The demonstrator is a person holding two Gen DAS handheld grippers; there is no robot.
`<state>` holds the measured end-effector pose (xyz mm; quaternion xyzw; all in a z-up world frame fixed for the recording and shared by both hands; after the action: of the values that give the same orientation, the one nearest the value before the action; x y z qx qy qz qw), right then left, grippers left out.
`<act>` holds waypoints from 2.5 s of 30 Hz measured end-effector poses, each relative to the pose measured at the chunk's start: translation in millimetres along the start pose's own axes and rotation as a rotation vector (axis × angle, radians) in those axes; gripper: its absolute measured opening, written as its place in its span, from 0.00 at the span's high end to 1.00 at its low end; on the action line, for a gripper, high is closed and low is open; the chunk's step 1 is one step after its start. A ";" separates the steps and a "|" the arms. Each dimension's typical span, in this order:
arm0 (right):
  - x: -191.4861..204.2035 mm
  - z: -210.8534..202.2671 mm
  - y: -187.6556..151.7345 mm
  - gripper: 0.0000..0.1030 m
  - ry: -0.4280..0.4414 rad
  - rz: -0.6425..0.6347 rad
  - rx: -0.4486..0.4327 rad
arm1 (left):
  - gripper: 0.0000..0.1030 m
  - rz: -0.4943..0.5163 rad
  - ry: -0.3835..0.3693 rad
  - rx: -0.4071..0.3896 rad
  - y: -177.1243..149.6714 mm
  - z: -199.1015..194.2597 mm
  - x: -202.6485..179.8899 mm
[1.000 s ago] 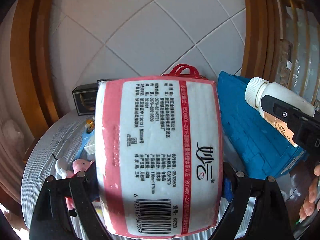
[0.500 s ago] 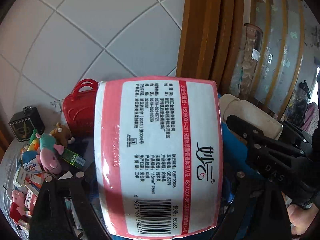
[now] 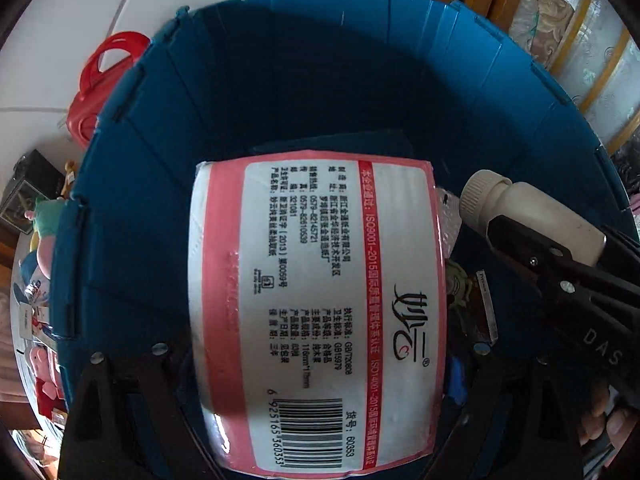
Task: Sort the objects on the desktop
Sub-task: 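Carry the tissue pack and white bottle over the crate and open both tools, then withdraw both tools from the crate back toward the heap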
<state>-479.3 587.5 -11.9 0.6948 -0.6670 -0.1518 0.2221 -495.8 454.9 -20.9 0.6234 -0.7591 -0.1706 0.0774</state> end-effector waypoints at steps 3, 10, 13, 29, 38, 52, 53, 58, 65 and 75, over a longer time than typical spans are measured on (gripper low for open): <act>-4.2 6.8 2.2 0.49 -0.013 -0.009 0.028 | 0.12 -0.016 -0.020 0.004 -3.8 -1.2 3.3; -10.7 2.2 1.8 0.25 -0.048 0.005 0.021 | 0.12 0.024 -0.025 0.005 -12.4 -5.2 -8.4; -14.0 -0.4 5.3 0.22 -0.039 -0.002 -0.008 | 0.12 0.044 -0.023 0.020 -16.9 -4.5 -14.2; -5.2 -14.2 17.4 0.18 0.098 0.044 -0.111 | 0.12 0.116 -0.033 0.021 -41.6 -16.5 -37.7; -2.3 2.2 18.6 0.13 0.103 0.018 -0.015 | 0.12 0.113 -0.112 -0.048 -55.8 -43.1 -47.0; -18.6 -27.8 15.0 0.13 0.034 0.050 -0.072 | 0.12 0.110 -0.071 -0.105 -13.5 -32.9 -20.5; -19.3 -30.3 14.4 0.13 0.025 0.050 -0.075 | 0.12 0.110 -0.055 -0.125 -12.5 -37.1 -22.8; -18.1 -48.0 12.7 0.07 -0.043 0.030 -0.131 | 0.12 0.083 -0.058 -0.208 -21.8 -63.5 -13.8; -10.2 -87.9 2.5 0.02 -0.100 -0.013 -0.250 | 0.12 0.003 -0.080 -0.316 -37.4 -104.3 6.5; 26.6 -121.1 -18.9 0.01 -0.185 -0.111 -0.389 | 0.11 -0.111 -0.070 -0.677 -90.0 -199.7 55.3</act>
<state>-400.0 574.2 84.3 0.6575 -0.6035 -0.3526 0.2812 -358.7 353.9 127.5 0.5964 -0.6267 -0.4380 0.2444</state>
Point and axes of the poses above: each gripper's, at about its wrist camera, not at the fingertips, and z roughly the way its jaws point, x to its left, y to its top, the point moved 2 cm from there along z, roughly the way its jaws point, and after that the axes turned 4 degrees about -y, right-handed, at the moved point
